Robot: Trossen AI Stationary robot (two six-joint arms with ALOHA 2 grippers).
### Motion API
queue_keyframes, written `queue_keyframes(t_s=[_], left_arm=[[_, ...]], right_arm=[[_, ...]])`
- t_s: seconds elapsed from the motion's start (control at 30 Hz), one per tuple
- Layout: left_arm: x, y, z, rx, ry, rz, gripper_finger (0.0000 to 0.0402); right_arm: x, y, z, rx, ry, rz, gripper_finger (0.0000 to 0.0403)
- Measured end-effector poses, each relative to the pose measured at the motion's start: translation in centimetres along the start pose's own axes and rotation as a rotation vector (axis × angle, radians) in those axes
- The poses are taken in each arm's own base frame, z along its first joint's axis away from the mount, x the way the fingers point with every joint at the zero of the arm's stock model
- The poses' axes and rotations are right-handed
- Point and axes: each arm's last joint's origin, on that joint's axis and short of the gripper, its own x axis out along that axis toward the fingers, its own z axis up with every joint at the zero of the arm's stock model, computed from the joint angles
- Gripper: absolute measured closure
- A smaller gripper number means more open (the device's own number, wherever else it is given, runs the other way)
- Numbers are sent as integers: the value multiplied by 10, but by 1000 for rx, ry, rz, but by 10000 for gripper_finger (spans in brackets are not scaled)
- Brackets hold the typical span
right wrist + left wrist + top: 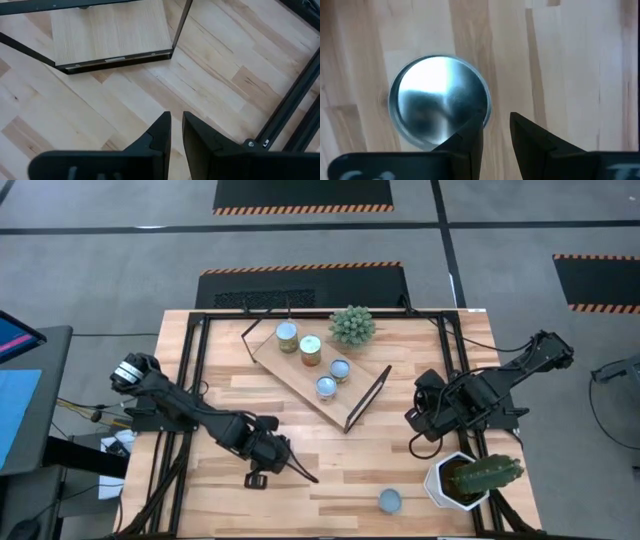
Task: Pick and place cans onto a shelf
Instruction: Put the canned tomatoes on the shelf
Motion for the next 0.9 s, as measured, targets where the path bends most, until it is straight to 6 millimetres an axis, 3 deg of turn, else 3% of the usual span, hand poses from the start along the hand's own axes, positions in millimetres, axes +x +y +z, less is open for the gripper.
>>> queue_keyframes(t_s=[0.4,0.57,0.67,0.9], left_arm=[[12,3,-6,17,-55,114,323],[15,16,-3,-6,-113,336,384],[14,27,1,-55,-124,374,398],[-18,46,27,-43,-165,401,401]], right_arm=[[0,0,0,-17,-1,0,331],[0,0,0,-19,-1,-1,331],[0,0,0,-23,-2,-1,331],[0,0,0,-27,-3,-1,331]])
